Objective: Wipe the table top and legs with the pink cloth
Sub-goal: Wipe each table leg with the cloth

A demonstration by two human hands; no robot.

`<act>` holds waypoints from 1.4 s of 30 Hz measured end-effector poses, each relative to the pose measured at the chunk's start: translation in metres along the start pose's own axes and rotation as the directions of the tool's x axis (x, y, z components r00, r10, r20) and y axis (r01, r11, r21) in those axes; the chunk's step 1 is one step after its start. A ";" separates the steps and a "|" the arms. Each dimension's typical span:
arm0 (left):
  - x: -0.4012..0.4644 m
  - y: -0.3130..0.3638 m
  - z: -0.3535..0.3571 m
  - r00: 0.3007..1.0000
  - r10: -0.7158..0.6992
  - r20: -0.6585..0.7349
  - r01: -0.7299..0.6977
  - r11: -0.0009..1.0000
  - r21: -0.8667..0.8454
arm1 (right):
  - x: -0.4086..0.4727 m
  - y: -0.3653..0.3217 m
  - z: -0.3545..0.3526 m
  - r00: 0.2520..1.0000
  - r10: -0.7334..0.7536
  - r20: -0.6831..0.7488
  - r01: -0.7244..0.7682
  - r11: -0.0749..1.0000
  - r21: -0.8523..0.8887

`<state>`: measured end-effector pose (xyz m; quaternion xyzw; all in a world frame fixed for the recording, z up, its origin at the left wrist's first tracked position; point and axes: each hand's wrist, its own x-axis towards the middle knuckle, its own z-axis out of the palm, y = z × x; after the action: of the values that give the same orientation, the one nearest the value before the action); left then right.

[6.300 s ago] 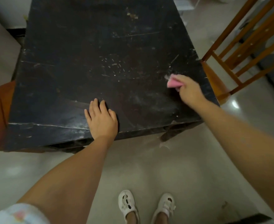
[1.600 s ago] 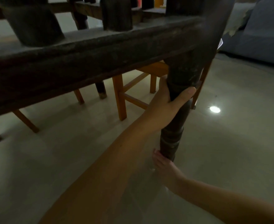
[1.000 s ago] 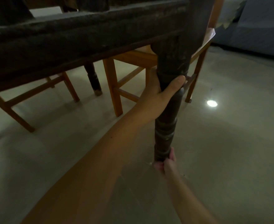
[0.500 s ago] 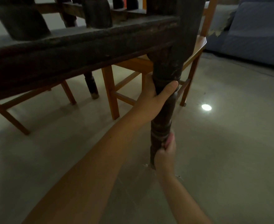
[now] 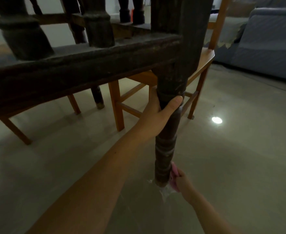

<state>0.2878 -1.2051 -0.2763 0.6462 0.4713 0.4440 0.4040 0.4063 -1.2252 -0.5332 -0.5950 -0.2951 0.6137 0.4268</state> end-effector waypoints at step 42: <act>-0.003 0.004 -0.006 0.996 -0.016 0.090 0.021 0.998 -0.058 | -0.094 -0.105 0.068 0.644 -0.738 -0.201 0.692 0.674 -0.259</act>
<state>0.2822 -1.2088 -0.2710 0.6490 0.4453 0.4244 0.4475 0.3506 -1.2489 -0.3886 -0.5441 -0.4884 0.2749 0.6243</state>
